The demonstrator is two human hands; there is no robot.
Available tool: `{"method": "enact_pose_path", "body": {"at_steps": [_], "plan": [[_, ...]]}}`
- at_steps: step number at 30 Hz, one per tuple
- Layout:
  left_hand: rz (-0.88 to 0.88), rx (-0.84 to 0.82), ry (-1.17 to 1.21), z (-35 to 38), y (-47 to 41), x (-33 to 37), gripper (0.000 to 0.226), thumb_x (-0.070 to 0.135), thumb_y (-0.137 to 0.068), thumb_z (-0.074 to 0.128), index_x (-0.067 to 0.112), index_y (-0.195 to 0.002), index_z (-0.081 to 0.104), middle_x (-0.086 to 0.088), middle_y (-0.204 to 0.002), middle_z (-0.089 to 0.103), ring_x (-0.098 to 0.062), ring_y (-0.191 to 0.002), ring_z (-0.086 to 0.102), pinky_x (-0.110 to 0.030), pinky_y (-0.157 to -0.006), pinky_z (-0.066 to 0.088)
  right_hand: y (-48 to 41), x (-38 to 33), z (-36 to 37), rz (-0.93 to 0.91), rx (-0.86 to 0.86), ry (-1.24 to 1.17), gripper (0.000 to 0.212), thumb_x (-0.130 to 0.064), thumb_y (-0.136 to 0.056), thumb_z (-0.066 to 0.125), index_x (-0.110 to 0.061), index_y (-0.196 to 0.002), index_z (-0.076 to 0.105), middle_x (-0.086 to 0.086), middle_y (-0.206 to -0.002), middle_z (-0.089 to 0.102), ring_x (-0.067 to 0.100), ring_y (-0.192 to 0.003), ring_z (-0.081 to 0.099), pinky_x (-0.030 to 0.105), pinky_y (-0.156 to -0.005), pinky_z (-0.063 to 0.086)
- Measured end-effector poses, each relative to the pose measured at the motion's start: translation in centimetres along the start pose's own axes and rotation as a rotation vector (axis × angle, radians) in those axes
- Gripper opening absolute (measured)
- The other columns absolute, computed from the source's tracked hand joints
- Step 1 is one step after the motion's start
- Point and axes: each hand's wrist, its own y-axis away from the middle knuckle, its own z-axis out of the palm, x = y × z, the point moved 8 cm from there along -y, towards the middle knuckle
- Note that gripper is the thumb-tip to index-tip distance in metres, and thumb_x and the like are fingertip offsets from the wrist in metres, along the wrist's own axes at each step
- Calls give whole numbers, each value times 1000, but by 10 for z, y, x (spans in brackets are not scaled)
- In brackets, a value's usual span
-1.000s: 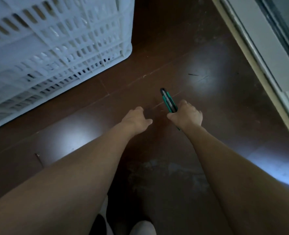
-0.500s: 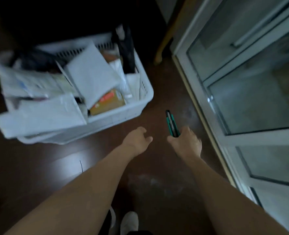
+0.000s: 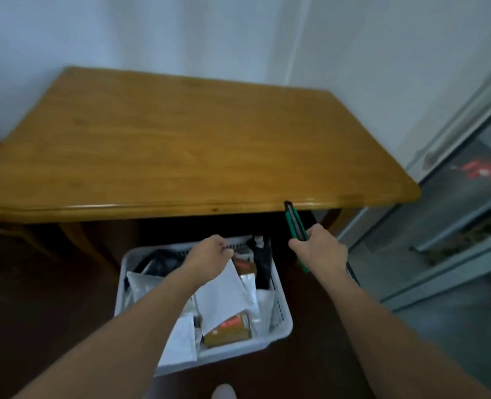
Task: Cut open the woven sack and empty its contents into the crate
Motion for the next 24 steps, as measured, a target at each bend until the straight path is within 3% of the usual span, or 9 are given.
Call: {"method": "enact_pose_path", "body": {"at_steps": [2,5,7,10,15,24], "plan": [[-39,8,5,-26,-13,-2,37,28,-98,46,11,-131,48,-4,-105,58,-14,-80,49,-26,-71,40,-37,-33,-1,-21,-23,40,37,-48,-80,53,-18,-102,49,0,-88,61,23,-77,58,35,-76,41],[-93,76,-41,-69,-34,-6,44,33,-98,44,18,-139,41,-3,-138,50,-17,-94,54,-30,-79,47,-93,-79,3,-59,-34,110,39,-49,-80,50,-17,-102,52,1,-91,61,23,-79,60,35,-79,45],[-110,118,-92,-95,-55,-7,45,34,-99,42,17,-140,39,-4,-139,49,-22,-105,57,-34,-88,49,-124,-103,7,-83,-45,162,37,-47,-81,48,-16,-101,53,2,-94,62,23,-78,58,36,-78,40],[-148,180,-43,-121,-86,-11,45,33,-98,43,16,-140,39,-4,-140,48,-23,-119,52,-31,-89,45,-160,-131,16,-122,-53,220,35,-45,-82,48,-17,-101,54,2,-98,61,24,-76,53,37,-77,34],[-178,266,40,-139,-115,-26,43,29,-97,47,15,-137,43,-6,-142,47,-23,-124,50,-36,-100,43,-193,-161,38,-161,-58,262,34,-44,-83,51,-17,-102,56,2,-100,60,23,-77,50,38,-83,34],[-230,301,91,-151,-124,-45,42,30,-96,48,17,-136,43,-4,-141,47,-26,-118,53,-34,-83,47,-205,-182,60,-187,-45,253,46,-47,-87,47,-14,-117,54,4,-113,58,22,-97,57,38,-85,32]]}}
